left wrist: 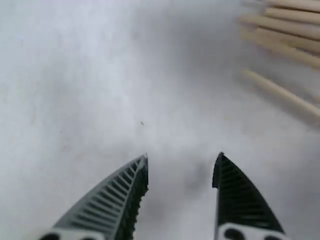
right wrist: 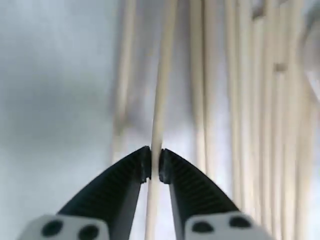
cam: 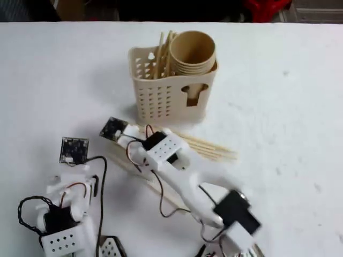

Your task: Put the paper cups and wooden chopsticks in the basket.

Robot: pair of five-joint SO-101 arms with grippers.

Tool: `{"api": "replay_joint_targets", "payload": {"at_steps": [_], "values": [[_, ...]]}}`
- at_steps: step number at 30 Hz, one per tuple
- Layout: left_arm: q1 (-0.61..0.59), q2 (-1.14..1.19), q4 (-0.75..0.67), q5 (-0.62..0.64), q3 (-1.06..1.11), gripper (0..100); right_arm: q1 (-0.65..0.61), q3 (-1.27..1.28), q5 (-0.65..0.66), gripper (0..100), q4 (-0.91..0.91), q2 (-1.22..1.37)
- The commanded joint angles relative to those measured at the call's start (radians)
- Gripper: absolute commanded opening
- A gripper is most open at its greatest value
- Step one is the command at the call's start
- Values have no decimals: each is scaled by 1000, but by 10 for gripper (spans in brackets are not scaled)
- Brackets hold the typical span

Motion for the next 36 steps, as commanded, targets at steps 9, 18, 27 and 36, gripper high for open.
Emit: {"api": "replay_joint_targets", "payload": {"at_steps": [9,18,27,36], "values": [[-7,-4,2,-5,-3,219,12,-48,-40,16,137,-440],[-7,-4,2,-5,-3,219,182,-358,-81,16,196,-579],[-7,-4,2,-5,-3,219,200,-473,-189,16,-297,-489],[-7,-4,2,-5,-3,219,214,-480,57,17,-780,-174]]}}
